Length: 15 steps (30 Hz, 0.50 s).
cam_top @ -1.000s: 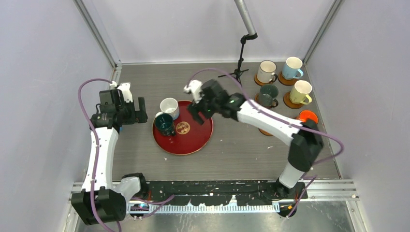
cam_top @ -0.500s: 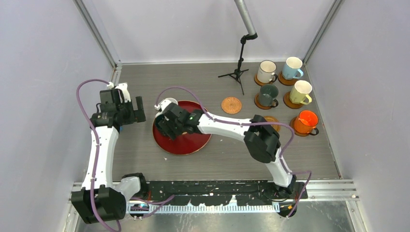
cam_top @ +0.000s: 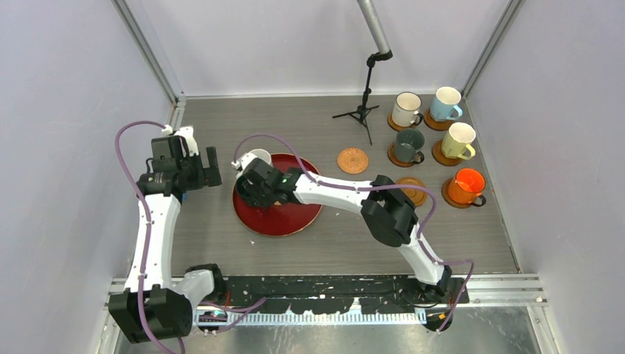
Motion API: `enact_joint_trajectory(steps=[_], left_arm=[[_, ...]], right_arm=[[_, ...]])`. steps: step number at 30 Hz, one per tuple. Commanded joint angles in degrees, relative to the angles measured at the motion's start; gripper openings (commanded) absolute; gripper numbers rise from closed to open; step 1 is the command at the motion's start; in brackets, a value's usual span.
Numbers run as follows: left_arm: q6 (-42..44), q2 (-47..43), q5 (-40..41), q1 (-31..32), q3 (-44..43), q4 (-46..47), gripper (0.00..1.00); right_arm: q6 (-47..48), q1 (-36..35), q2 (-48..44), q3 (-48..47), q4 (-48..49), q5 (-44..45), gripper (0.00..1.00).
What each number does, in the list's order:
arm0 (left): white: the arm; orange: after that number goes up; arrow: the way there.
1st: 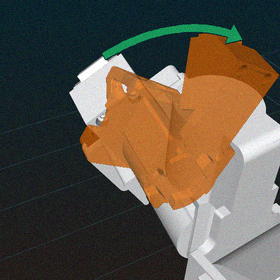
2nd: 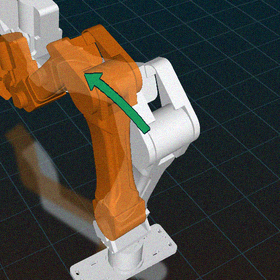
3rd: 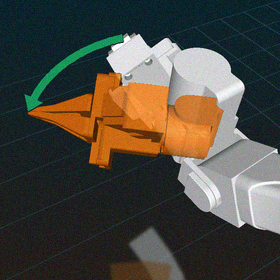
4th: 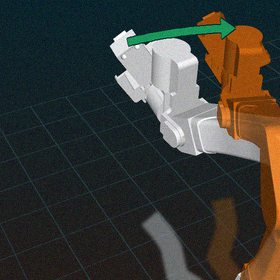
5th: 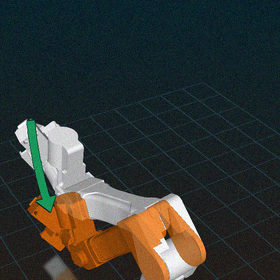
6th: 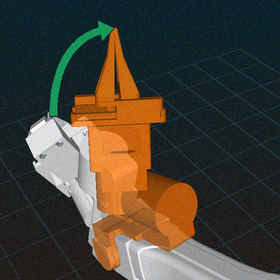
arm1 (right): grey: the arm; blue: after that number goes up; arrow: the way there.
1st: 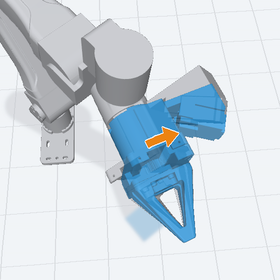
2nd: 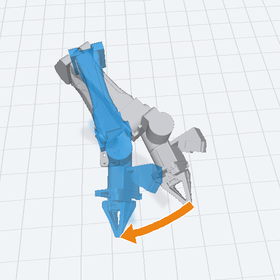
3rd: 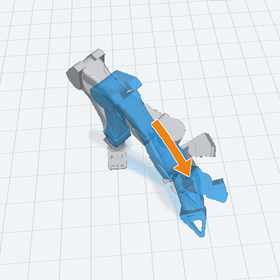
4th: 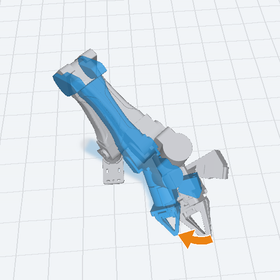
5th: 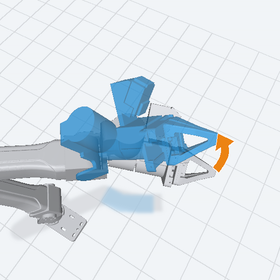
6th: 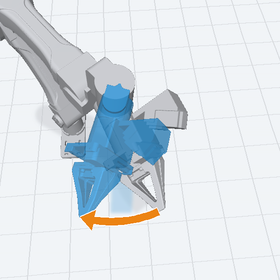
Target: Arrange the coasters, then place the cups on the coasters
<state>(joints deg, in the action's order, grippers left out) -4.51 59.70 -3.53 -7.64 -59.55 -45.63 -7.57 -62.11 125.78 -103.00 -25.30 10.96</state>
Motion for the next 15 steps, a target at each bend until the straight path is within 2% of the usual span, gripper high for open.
enact_joint_trajectory(steps=[1, 6, 7, 15], left_arm=[[-0.08, -1.39, -0.32, -0.32, -0.25, 2.76, 1.0], [0.11, -1.67, -0.51, -0.27, -0.47, 2.47, 1.0], [0.14, -1.65, -0.49, -0.28, -0.49, 2.45, 1.0], [0.45, -2.1, -0.96, -0.27, -0.49, 2.3, 1.0]], right_arm=[[1.71, 0.12, -1.37, 0.07, 1.13, 0.62, 0.32], [3.87, 0.53, -4.59, 3.82, 1.11, -0.64, 0.04], [4.44, 0.6, -5.48, 4.66, 1.13, -0.86, 0.01], [9.67, 1.91, -17.37, 15.42, 4.19, -1.86, 0.0]])
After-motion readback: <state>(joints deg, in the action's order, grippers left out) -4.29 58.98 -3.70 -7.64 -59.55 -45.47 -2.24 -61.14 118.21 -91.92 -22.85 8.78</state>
